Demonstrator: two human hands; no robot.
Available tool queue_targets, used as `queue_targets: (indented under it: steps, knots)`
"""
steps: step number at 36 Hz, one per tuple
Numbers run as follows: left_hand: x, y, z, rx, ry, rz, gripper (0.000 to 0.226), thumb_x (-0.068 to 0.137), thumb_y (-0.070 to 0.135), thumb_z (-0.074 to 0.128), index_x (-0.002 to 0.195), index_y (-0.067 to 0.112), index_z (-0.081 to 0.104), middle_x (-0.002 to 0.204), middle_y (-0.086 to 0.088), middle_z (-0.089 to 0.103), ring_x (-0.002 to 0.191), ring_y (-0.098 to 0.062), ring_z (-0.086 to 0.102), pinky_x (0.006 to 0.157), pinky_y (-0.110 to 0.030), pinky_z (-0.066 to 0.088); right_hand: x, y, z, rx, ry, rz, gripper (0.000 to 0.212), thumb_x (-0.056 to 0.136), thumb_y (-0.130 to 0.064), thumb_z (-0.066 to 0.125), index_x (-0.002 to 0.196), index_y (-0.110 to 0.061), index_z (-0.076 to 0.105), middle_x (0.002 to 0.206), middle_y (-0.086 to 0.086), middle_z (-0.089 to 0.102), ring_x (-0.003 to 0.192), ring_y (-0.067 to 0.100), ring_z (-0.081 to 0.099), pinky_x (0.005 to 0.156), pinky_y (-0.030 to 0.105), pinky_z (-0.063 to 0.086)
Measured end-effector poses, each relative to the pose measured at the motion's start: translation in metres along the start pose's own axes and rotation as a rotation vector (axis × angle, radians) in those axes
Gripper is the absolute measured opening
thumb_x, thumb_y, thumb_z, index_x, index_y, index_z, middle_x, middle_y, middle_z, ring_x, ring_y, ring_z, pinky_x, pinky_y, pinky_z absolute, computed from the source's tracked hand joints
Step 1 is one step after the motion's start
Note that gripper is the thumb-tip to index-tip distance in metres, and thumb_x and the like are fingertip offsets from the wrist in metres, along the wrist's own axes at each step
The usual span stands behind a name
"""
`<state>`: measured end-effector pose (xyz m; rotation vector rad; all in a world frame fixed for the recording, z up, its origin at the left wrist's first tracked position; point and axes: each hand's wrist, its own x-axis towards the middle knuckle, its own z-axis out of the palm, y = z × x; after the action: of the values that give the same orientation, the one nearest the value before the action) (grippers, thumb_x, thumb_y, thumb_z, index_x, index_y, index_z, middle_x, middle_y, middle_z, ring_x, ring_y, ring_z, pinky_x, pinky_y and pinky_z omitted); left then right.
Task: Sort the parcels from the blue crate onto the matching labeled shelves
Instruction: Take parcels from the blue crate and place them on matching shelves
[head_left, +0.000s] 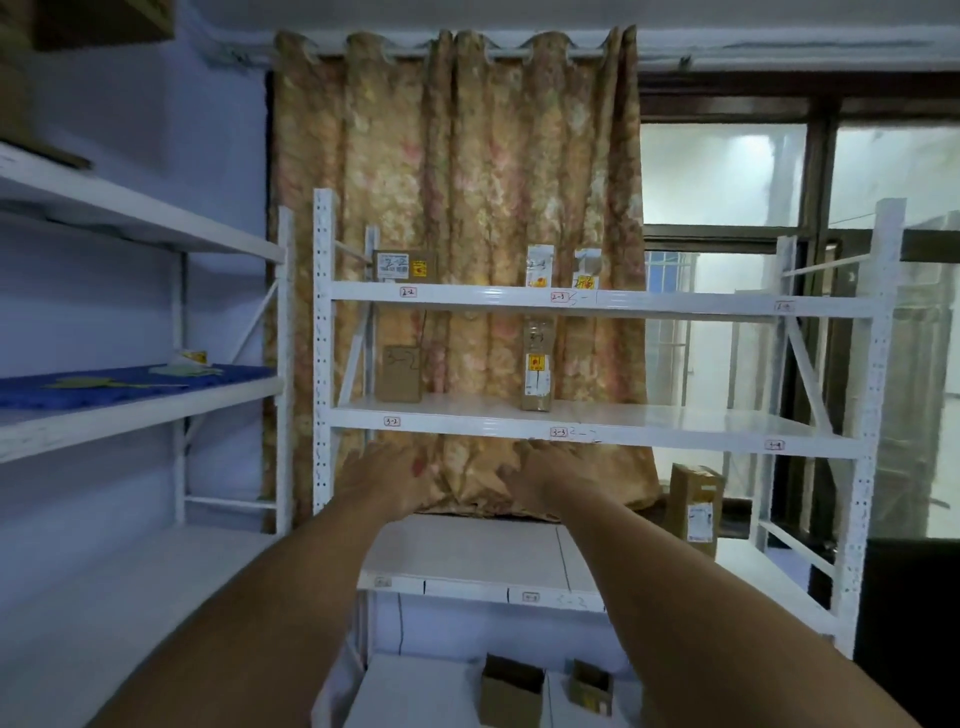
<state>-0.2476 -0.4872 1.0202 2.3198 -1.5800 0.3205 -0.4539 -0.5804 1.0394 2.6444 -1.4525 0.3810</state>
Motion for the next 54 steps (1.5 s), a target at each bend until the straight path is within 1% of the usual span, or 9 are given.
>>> queue_targets:
  steps: [3, 6, 9, 14, 31, 40, 49, 52, 54]
  knots:
    - [-0.017, -0.033, 0.001, 0.030, -0.026, -0.095, 0.070, 0.096, 0.067, 0.016, 0.141, 0.026, 0.052, 0.149, -0.007, 0.053, 0.135, -0.032, 0.048, 0.112, -0.048, 0.038, 0.007, -0.034, 0.007, 0.002, -0.038, -0.066, 0.068, 0.105, -0.057, 0.029, 0.163, -0.021, 0.025, 0.169, 0.008, 0.025, 0.155, 0.030, 0.022, 0.125, 0.047, 0.017]
    - [-0.039, -0.072, 0.004, 0.051, 0.008, -0.192, 0.059, 0.102, 0.061, 0.028, 0.133, 0.023, 0.060, 0.139, -0.010, 0.060, 0.125, -0.032, 0.056, 0.106, -0.046, 0.044, 0.018, -0.077, 0.021, 0.032, -0.073, -0.142, 0.070, 0.105, -0.058, 0.026, 0.164, -0.022, 0.021, 0.170, 0.010, 0.023, 0.156, 0.031, 0.020, 0.126, 0.049, 0.016]
    - [-0.066, -0.122, 0.013, 0.118, 0.064, -0.214, 0.087, 0.096, 0.071, 0.011, 0.123, 0.012, 0.069, 0.125, -0.017, 0.068, 0.115, -0.039, 0.063, 0.100, -0.050, 0.049, 0.022, -0.130, 0.041, 0.051, -0.121, -0.264, 0.069, 0.105, -0.060, 0.024, 0.161, -0.020, 0.028, 0.166, 0.011, 0.032, 0.151, 0.033, 0.030, 0.123, 0.049, 0.025]
    - [-0.122, -0.205, 0.025, 0.193, -0.061, -0.464, 0.066, 0.103, 0.062, 0.021, 0.154, 0.023, 0.040, 0.160, -0.006, 0.039, 0.146, -0.029, 0.037, 0.121, -0.046, 0.024, 0.009, -0.222, 0.075, 0.025, -0.137, -0.485, 0.069, 0.105, -0.062, 0.024, 0.159, -0.019, 0.033, 0.164, 0.010, 0.036, 0.149, 0.035, 0.033, 0.121, 0.051, 0.027]
    - [-0.307, -0.407, 0.165, 0.111, -0.307, -1.017, 0.066, 0.103, 0.061, 0.021, 0.153, 0.021, 0.040, 0.158, -0.009, 0.042, 0.146, -0.030, 0.036, 0.122, -0.050, 0.023, -0.056, -0.503, 0.293, -0.022, -0.403, -1.077, 0.071, 0.106, -0.062, 0.027, 0.158, -0.015, 0.036, 0.162, 0.011, 0.039, 0.145, 0.033, 0.040, 0.116, 0.044, 0.034]
    - [-0.455, -0.433, 0.308, -0.120, -0.526, -1.293, 0.066, 0.104, 0.061, 0.022, 0.153, 0.020, 0.039, 0.158, -0.009, 0.041, 0.144, -0.031, 0.038, 0.121, -0.048, 0.026, -0.123, -0.545, 0.465, -0.166, -0.719, -1.182, 0.075, 0.105, -0.066, 0.024, 0.161, -0.016, 0.031, 0.163, 0.010, 0.036, 0.143, 0.032, 0.042, 0.112, 0.044, 0.040]
    - [-0.571, -0.415, 0.455, -0.437, -0.620, -1.600, 0.048, 0.108, 0.050, 0.030, 0.134, 0.017, 0.052, 0.138, -0.012, 0.056, 0.122, -0.034, 0.056, 0.102, -0.047, 0.047, -0.198, -0.548, 0.637, -0.260, -1.100, -1.148, 0.071, 0.106, -0.063, 0.027, 0.162, -0.019, 0.027, 0.165, 0.008, 0.034, 0.147, 0.032, 0.038, 0.116, 0.046, 0.037]
    - [-0.592, -0.405, 0.520, -0.543, -0.634, -1.601, 0.038, 0.110, 0.028, 0.032, 0.144, 0.013, 0.040, 0.140, -0.017, 0.047, 0.123, -0.036, 0.053, 0.102, -0.045, 0.047, -0.216, -0.546, 0.701, -0.265, -1.189, -1.099, 0.070, 0.105, -0.063, 0.032, 0.157, -0.016, 0.038, 0.155, 0.009, 0.048, 0.137, 0.031, 0.049, 0.110, 0.045, 0.043]
    - [-0.605, -0.403, 0.569, -0.625, -0.706, -1.680, 0.048, 0.107, 0.039, 0.026, 0.144, 0.012, 0.040, 0.131, -0.015, 0.052, 0.122, -0.034, 0.052, 0.100, -0.040, 0.043, -0.225, -0.548, 0.747, -0.274, -1.224, -1.088, 0.064, 0.106, -0.060, 0.033, 0.143, -0.011, 0.054, 0.137, 0.009, 0.062, 0.121, 0.029, 0.060, 0.103, 0.043, 0.049]
